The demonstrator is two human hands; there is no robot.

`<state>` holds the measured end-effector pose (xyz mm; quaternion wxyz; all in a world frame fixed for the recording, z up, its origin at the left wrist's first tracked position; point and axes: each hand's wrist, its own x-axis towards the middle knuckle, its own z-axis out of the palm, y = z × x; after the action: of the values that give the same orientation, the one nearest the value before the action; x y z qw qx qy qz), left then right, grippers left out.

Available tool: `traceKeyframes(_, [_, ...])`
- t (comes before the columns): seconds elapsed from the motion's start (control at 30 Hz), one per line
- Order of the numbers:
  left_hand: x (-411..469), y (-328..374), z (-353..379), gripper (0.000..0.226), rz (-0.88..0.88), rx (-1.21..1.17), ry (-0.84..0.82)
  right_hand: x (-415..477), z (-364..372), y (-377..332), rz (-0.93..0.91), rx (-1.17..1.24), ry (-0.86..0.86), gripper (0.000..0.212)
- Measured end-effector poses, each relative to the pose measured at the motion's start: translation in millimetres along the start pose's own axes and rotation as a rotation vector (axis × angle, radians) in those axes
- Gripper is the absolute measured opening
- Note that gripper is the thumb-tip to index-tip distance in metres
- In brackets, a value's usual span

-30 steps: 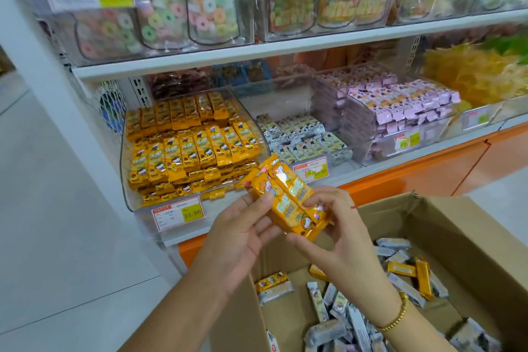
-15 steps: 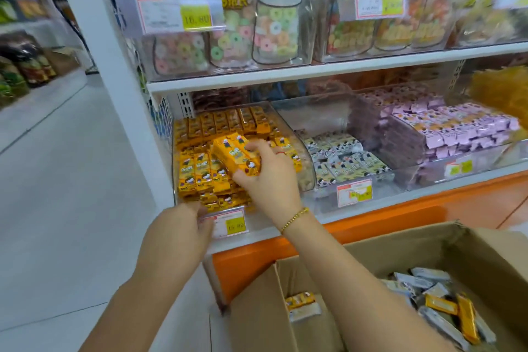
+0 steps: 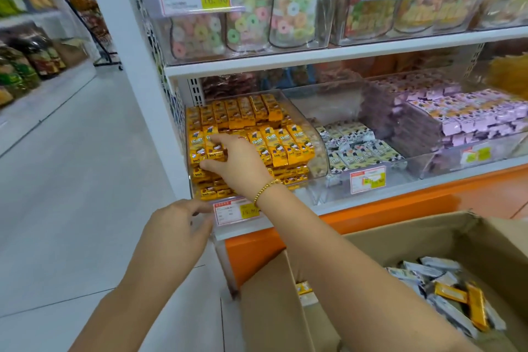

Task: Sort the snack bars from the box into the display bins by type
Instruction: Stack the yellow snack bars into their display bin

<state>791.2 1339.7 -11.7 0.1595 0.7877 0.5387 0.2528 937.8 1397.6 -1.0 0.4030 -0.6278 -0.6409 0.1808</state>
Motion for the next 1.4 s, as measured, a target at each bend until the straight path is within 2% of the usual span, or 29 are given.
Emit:
traceKeyframes(0.07, [-3.4,4.5,5.8,0.010,0.038,-0.032,-0.010,-13.2,-11.8,5.3,-0.048,-0.008,0.048,0.044])
traceKeyframes(0.17, [-9.1,14.0,24.5,0.015,0.088,-0.077,-0.097,-49.9,-38.5,22.8,-0.160,0.052,0.146,0.014])
traceKeyframes(0.23, [-15.1,21.1,45.5,0.019,0.109,-0.093,-0.181,-82.1,-57.1,47.3,-0.146,0.057,0.136,0.023])
traceKeyframes(0.33, [-28.4,28.5,84.7,0.020,0.111,-0.045,-0.309,-127.2,-78.9,103.5,-0.020,-0.080,-0.064,0.027])
traceKeyframes(0.47, [-51.8,30.3,138.2,0.010,0.035,-0.034,-0.510,-177.2,-90.3,202.9,0.301,-0.228,-0.273,0.022])
traceKeyframes(0.6, [-69.1,26.4,174.1,0.049,-0.053,0.050,-0.782,-216.8,-75.2,286.4,0.563,-0.333,-0.411,0.010])
traceKeyframes(0.73, [-76.8,14.4,197.2,0.078,-0.119,0.106,-0.971,-228.1,-29.2,329.3,0.601,-0.291,-0.484,0.037])
traceKeyframes(0.93, [-70.0,7.0,210.4,0.082,-0.157,0.093,-0.959,-195.7,46.4,365.5,0.799,-0.081,-0.436,0.042])
traceKeyframes(1.07, [-64.0,7.8,215.5,0.082,-0.216,0.062,-0.953,-184.2,89.5,385.4,1.023,0.113,-0.199,0.043])
traceKeyframes(1.13, [-62.0,9.4,216.5,0.083,-0.200,0.087,-0.945,-185.4,99.3,386.9,1.058,0.151,-0.146,0.049])
traceKeyframes(1.17, [-60.6,11.0,216.7,0.083,-0.187,0.106,-0.945,-185.2,98.3,383.0,1.036,0.133,-0.173,0.048])
traceKeyframes(1.3, [-53.5,20.0,215.5,0.082,-0.154,0.179,-0.963,-192.7,86.5,381.1,0.745,-0.081,-0.459,0.037])
traceKeyframes(1.4, [-49.4,24.4,214.8,0.081,-0.138,0.214,-0.947,-201.0,66.0,385.6,0.729,-0.212,-0.597,0.030])
